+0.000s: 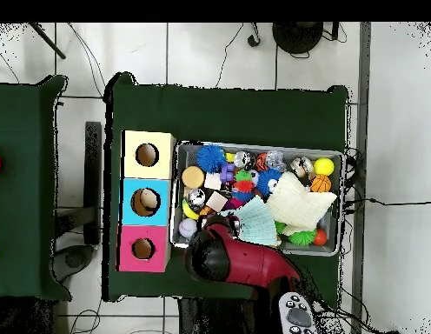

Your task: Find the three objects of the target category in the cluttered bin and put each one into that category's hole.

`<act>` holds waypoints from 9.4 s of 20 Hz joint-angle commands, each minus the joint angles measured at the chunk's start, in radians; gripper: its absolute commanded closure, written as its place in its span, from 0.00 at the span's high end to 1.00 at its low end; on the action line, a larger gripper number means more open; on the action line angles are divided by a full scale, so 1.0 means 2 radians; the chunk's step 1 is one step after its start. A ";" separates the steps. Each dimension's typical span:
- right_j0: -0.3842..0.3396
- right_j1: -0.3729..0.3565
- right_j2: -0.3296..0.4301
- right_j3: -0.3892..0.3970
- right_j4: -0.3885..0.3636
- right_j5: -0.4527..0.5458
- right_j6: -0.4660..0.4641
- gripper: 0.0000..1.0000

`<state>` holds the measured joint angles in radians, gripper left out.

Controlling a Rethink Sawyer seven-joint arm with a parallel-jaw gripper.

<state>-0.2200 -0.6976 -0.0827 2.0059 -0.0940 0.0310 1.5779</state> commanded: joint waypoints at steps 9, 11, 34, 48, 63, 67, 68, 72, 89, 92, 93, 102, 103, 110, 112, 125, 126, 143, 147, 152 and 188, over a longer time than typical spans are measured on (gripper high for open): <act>-0.005 0.018 -0.040 -0.078 -0.031 -0.063 0.044 1.00; -0.016 0.022 -0.031 -0.085 -0.037 -0.063 0.040 1.00; -0.064 0.127 -0.003 -0.179 -0.080 -0.108 0.045 1.00; -0.089 0.168 0.008 -0.218 -0.111 -0.133 0.050 1.00; -0.101 0.182 0.027 -0.243 -0.144 -0.194 0.068 1.00; -0.096 0.179 0.025 -0.239 -0.145 -0.212 0.076 1.00; -0.094 0.179 0.023 -0.238 -0.145 -0.219 0.077 1.00; -0.090 0.183 0.020 -0.241 -0.149 -0.244 0.078 1.00; -0.098 0.197 0.028 -0.265 -0.163 -0.249 0.076 1.00; -0.102 0.199 0.030 -0.272 -0.169 -0.252 0.075 1.00; -0.105 0.199 0.033 -0.273 -0.172 -0.251 0.077 1.00; -0.111 0.201 0.041 -0.278 -0.185 -0.275 0.085 0.00; -0.111 0.203 0.040 -0.277 -0.183 -0.277 0.085 0.00; -0.106 0.197 0.035 -0.270 -0.175 -0.279 0.088 0.00; -0.102 0.191 0.031 -0.263 -0.171 -0.277 0.089 0.00; -0.084 0.144 0.004 -0.211 -0.158 -0.272 0.095 0.00; -0.083 0.140 0.002 -0.208 -0.158 -0.271 0.095 0.00; -0.028 0.064 -0.056 -0.149 -0.121 -0.238 0.098 0.00; -0.009 0.037 -0.071 -0.139 -0.112 -0.212 0.096 0.00; 0.004 0.012 -0.079 -0.131 -0.107 -0.186 0.093 0.00; -0.135 0.033 0.097 -0.137 -0.246 -0.291 0.153 1.00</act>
<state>-0.4419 -0.6500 -0.0867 1.6872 -0.4970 -0.4711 1.5866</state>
